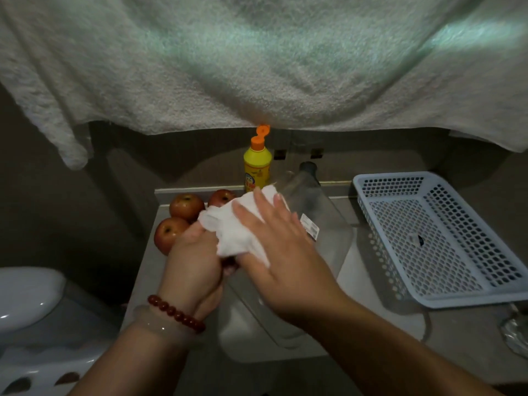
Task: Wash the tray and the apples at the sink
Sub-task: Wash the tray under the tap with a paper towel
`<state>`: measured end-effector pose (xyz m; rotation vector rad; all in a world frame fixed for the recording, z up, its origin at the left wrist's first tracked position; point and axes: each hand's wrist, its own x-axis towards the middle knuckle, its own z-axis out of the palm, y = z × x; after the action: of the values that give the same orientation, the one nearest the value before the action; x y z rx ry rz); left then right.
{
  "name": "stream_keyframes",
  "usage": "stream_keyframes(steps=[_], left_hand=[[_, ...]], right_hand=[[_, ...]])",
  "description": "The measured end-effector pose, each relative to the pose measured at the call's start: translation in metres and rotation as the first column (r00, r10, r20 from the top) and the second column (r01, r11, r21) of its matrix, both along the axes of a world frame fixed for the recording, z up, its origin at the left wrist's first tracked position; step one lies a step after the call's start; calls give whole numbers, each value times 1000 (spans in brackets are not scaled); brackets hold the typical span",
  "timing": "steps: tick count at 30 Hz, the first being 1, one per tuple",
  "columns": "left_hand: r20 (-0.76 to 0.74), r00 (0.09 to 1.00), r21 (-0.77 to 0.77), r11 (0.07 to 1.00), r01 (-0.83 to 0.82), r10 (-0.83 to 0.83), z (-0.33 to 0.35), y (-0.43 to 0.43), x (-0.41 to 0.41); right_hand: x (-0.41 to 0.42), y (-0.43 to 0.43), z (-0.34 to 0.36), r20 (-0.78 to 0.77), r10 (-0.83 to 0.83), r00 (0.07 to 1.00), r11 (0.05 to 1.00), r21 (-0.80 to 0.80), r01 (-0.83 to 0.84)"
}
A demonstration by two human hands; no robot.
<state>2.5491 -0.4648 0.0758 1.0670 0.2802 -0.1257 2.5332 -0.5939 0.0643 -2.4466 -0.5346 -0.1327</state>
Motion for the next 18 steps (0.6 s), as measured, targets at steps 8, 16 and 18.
stream_keyframes(steps=[8, 16, 18], left_hand=[[-20, 999, 106, 993, -48, 50, 0, 3, -10], [104, 993, 214, 974, -79, 58, 7, 7, -7], [116, 991, 185, 979, -84, 63, 8, 10, -5]], right_hand=[[55, -49, -33, -181, -410, 894, 875, 197, 442], [45, -34, -28, -71, -322, 944, 881, 342, 326], [69, -58, -27, -160, -432, 888, 795, 396, 458]])
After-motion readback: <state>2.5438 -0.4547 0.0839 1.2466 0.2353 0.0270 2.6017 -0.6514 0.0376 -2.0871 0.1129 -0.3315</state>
